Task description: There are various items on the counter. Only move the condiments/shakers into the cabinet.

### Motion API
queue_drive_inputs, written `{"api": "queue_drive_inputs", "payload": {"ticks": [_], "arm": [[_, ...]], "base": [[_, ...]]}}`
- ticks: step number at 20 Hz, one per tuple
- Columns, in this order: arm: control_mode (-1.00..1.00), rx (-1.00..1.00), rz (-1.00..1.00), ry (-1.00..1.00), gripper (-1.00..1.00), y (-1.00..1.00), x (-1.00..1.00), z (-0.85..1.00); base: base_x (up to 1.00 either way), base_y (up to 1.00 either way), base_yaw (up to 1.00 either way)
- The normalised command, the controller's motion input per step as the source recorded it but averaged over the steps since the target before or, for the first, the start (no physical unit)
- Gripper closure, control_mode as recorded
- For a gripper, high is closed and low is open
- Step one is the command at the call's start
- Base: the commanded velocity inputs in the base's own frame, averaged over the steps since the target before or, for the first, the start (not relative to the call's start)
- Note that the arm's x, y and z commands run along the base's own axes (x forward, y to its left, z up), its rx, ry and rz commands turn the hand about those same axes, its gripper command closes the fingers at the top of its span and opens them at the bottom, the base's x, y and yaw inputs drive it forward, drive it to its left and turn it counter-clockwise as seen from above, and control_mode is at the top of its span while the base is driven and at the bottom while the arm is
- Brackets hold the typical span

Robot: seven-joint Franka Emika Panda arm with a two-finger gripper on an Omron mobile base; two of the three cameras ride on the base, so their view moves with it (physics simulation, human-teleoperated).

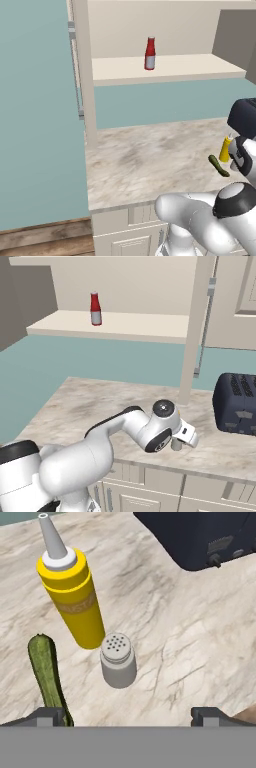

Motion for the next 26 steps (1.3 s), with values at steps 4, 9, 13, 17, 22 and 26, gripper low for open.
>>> {"api": "queue_drive_inputs", "payload": {"ticks": [4, 9, 13, 17, 22, 26], "arm": [[-1.00, 0.00, 0.00, 0.00, -1.00, 0.00, 0.00, -0.08], [-1.00, 0.00, 0.00, 0.00, -1.00, 0.03, 0.02, -0.13], [-1.00, 0.00, 0.00, 0.00, -1.00, 0.01, 0.11, -0.07], [-1.00, 0.00, 0.00, 0.00, -1.00, 0.00, 0.04, -0.01], [-1.00, 0.00, 0.00, 0.00, -1.00, 0.00, 0.03, 0.00], [-1.00, 0.00, 0.00, 0.00, -1.00, 0.00, 0.10, 0.00]], "base": [[0.00, 0.00, 0.00], [0.00, 0.00, 0.00], [0.00, 0.00, 0.00], [0.00, 0.00, 0.00], [0.00, 0.00, 0.00], [0.00, 0.00, 0.00]]}}
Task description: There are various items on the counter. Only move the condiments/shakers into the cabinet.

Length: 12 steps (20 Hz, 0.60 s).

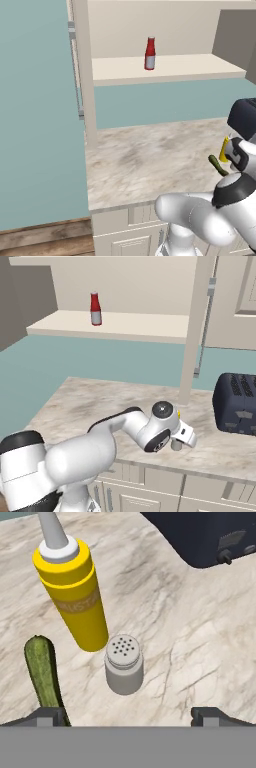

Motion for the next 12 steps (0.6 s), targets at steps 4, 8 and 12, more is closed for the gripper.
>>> {"api": "queue_drive_inputs", "payload": {"ticks": [4, 8, 12], "arm": [[-1.00, 0.00, 0.00, -0.01, -1.00, 0.00, 0.11, -0.05], [-1.00, 0.00, 0.00, -0.01, -1.00, 0.00, 0.08, -0.06], [-1.00, 0.00, 0.00, -0.02, -1.00, 0.00, 0.08, -0.06]], "base": [[0.00, 0.00, 0.00], [0.00, 0.00, 0.00], [0.00, 0.00, 0.00]]}}
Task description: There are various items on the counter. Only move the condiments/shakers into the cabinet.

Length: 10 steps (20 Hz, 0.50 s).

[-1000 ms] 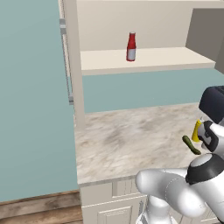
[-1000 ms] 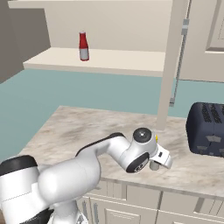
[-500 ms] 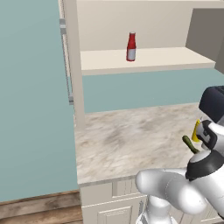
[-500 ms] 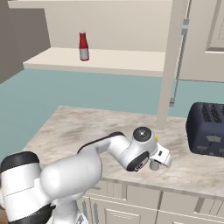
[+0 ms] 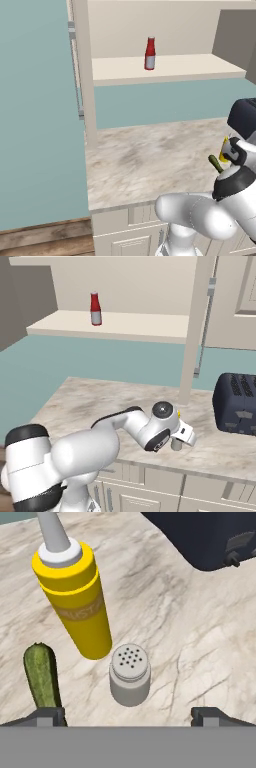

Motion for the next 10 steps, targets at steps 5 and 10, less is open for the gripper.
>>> {"api": "queue_drive_inputs", "payload": {"ticks": [5, 10], "arm": [[-1.00, 0.00, 0.00, -0.02, -1.00, 0.00, 0.13, -0.04], [-1.00, 0.00, 0.00, -0.01, -1.00, 0.00, 0.08, -0.04]], "base": [[0.00, 0.00, 0.00], [0.00, 0.00, 0.00]]}}
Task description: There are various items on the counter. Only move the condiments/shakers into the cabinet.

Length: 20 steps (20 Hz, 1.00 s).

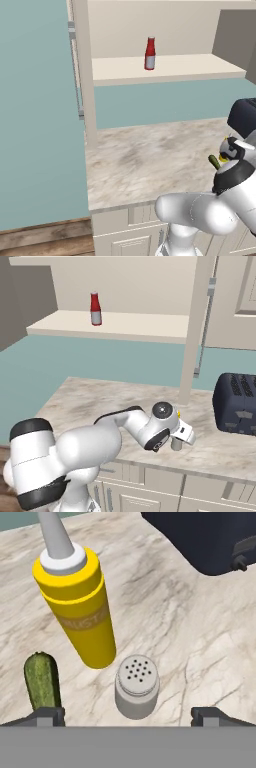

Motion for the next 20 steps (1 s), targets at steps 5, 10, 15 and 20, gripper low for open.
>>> {"api": "queue_drive_inputs", "payload": {"ticks": [5, 10, 15, 20], "arm": [[-1.00, 0.00, 0.00, -0.01, -1.00, 0.00, 0.03, -0.06], [-1.00, 0.00, 0.00, -0.01, -1.00, -0.04, 0.00, -0.04], [-1.00, 0.00, 0.00, -0.01, -1.00, -0.04, 0.00, 0.00], [-1.00, 0.00, 0.00, 0.00, -1.00, -0.03, 0.05, 0.00]], "base": [[0.00, 0.00, 0.00], [0.00, 0.00, 0.00], [0.00, 0.00, 0.00], [0.00, 0.00, 0.00]]}}
